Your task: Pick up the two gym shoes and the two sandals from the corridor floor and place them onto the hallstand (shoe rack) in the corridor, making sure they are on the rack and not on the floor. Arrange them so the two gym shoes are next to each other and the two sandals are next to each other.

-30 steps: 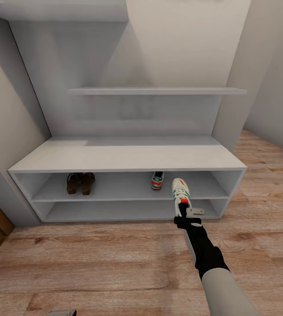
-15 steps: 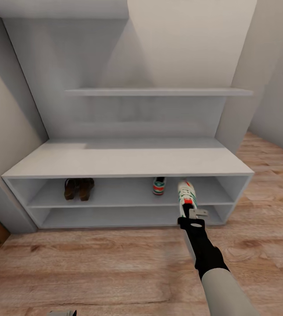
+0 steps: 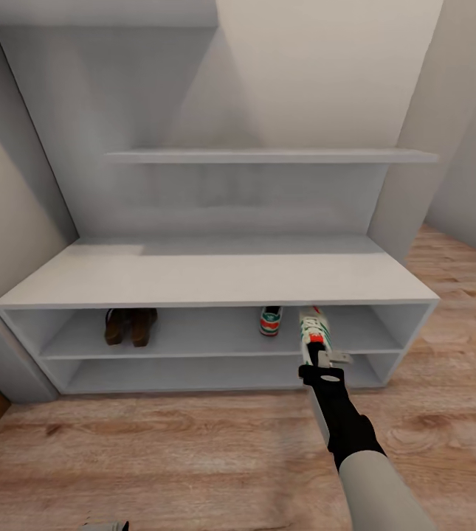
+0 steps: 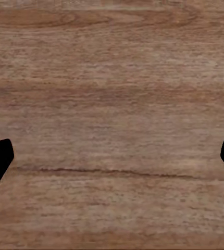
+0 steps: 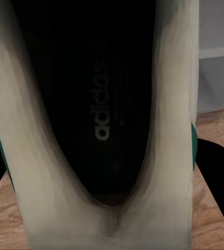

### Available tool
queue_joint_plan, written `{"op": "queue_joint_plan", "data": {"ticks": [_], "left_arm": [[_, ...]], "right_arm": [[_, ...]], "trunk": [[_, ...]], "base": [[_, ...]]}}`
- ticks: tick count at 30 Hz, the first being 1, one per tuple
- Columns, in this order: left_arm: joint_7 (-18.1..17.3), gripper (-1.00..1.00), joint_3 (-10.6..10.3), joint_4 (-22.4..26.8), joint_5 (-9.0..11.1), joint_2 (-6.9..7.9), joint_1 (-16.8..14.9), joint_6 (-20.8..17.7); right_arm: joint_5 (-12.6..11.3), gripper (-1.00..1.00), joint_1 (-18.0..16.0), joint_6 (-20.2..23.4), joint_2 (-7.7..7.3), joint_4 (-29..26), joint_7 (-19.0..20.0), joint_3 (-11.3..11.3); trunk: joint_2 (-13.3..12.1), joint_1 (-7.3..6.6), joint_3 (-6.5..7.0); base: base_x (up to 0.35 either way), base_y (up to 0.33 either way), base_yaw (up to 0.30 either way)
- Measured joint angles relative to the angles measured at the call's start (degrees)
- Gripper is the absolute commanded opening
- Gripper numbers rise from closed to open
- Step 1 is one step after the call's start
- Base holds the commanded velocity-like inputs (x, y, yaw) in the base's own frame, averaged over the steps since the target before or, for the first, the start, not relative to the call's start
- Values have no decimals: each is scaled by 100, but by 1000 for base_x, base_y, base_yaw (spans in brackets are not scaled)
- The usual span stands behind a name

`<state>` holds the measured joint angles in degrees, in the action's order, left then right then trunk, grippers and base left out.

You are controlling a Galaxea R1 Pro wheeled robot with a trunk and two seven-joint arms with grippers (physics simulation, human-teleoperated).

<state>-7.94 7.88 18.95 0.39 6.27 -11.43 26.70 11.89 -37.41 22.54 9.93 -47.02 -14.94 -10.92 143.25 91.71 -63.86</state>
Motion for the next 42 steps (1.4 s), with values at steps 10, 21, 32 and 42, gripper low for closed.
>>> {"op": "queue_joint_plan", "data": {"ticks": [10,21,32,42], "left_arm": [[-1,100,-2,2,-10,0,2,-6],[-5,100,-60,7,-44,0,1,-8],[-6,100,-63,7,-55,0,0,-5],[-9,100,-62,5,-41,0,1,1]], "right_arm": [[2,-100,0,1,0,-7,1,-1],[-2,-100,0,1,0,-9,9,-1],[-3,-100,0,0,0,-5,9,-1],[2,-100,-1,1,0,-8,10,-1]], "trunk": [[0,2,0],[1,6,-22],[16,35,-322],[20,42,-473]], "base": [[177,36,0],[9,1,0],[0,0,41],[0,0,82]]}}
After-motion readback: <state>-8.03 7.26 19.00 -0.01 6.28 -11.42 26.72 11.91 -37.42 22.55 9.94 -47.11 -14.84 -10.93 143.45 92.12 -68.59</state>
